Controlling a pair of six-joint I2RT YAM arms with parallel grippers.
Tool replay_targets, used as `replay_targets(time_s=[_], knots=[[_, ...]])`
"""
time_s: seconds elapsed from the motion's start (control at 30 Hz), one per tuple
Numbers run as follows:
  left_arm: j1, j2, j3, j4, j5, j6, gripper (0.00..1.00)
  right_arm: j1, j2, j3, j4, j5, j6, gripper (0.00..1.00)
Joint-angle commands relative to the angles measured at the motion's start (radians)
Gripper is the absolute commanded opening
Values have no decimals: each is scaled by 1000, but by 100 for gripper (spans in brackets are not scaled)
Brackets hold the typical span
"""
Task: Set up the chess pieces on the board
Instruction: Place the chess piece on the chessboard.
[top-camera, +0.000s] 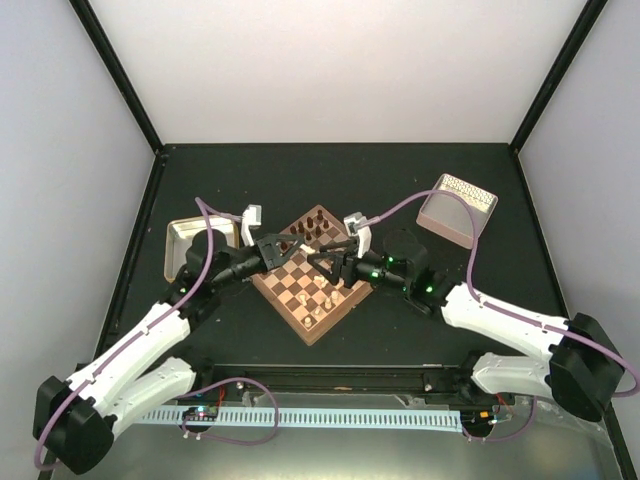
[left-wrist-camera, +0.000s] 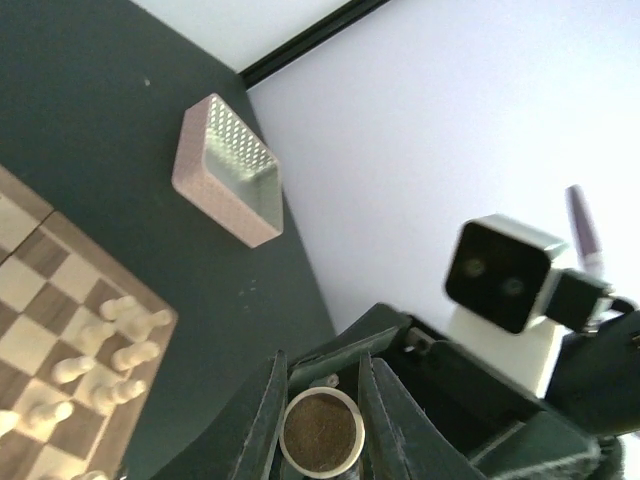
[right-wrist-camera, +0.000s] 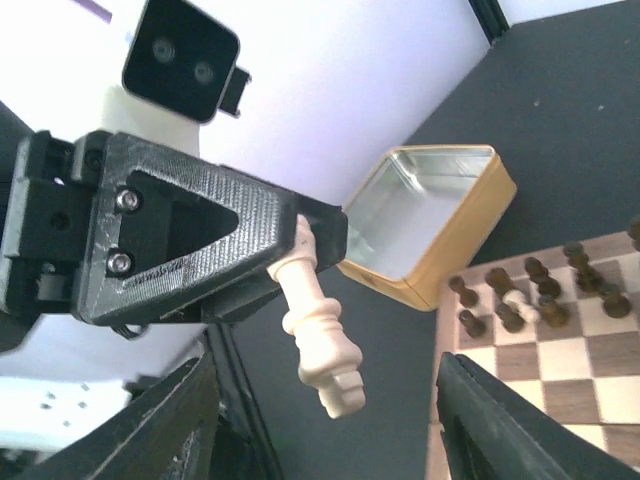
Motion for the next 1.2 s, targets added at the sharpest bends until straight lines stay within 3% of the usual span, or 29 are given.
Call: replay_targets(time_s=[0.0,0.3,0.47,0.7,0.8,0.9,0.97,1.17], knots=[[-4,-26,51,119,-28,-150,7,-4,-26,-34,245,16,261,60],[-4,-16,41,264,-28,-300,5,-4,-10,-40,409,8,433,27],[-4,-16,21,292,-29,-330,5,-4,-5,-17,410,11,449,15],[-4,-11,-2,294,-20,-340,8,-7,-24,10,337,38,423,6],[-4,-13,-16,303,-20,-351,7,-10,-19,32,288,33,404,8],[-5,-13,-22,326,-18,-372,6,-11,-1,63,218,25,382,27],[-4,-16,-21,325,-20,-382,6,-10,12,69,220,19,384,31],[-4,-24,-30,314,-34,-404,5,-11,42,89,222,0,391,24]])
